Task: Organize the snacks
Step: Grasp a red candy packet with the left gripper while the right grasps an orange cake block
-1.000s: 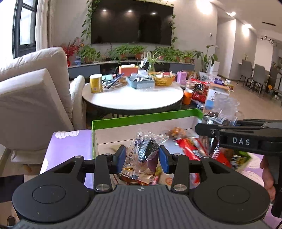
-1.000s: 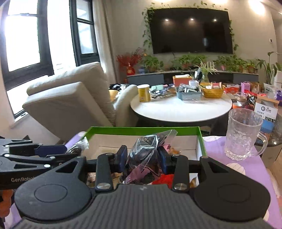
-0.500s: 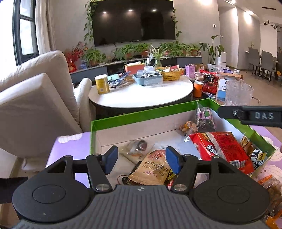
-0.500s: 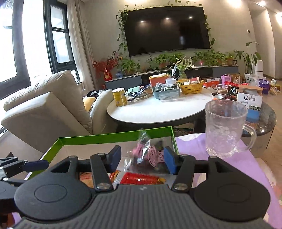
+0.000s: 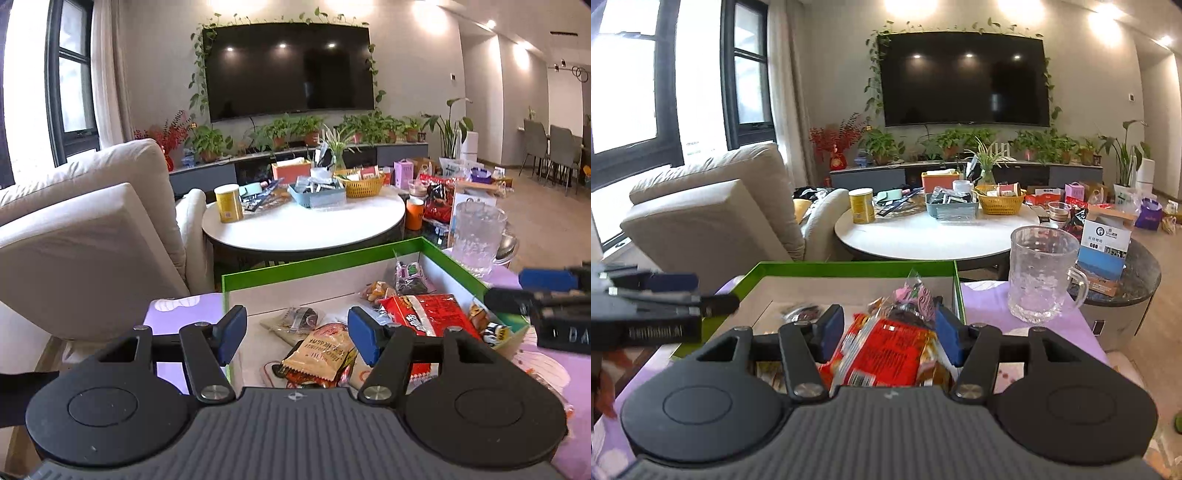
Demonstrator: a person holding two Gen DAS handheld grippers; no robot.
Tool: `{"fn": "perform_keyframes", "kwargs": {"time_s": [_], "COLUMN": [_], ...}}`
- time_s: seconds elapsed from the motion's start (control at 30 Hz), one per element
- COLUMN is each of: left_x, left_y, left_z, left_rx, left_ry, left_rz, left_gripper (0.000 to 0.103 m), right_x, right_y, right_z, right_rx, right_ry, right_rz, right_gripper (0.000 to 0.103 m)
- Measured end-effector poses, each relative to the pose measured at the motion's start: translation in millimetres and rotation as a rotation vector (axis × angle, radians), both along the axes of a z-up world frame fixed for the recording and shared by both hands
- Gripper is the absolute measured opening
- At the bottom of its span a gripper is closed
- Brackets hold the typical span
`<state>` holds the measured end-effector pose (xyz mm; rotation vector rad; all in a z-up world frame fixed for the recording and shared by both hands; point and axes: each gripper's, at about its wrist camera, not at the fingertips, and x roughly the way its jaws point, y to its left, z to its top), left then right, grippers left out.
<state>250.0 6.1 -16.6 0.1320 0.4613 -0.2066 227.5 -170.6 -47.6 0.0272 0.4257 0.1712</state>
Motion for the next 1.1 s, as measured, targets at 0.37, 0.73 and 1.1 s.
{"fn": "perform_keyframes", "kwargs": {"time_s": [0.37,0.73,1.1], "left_x": [-62,-65,-59], "left_y": [7,-15,-4], "left_z": [-23,-71,-92], "left_rx": [-0.012,0.029,-0.061], "left_ry": [0.083,0.227,0.303], "left_rz": [-0.042,-0.047,-0.001], "left_gripper": [0.058,0.058,0.052], "right_x": [-62,-94,-105], "right_y": [3,5,18], "right_z": [-31,-58,-72], "right_rx": [-0.002,0.002,0.018], "right_ry": [0.08,0.179,0.243], "right_rz": [0.094,0.096,0.158], "right_gripper": [0.059,0.059,0.059]}}
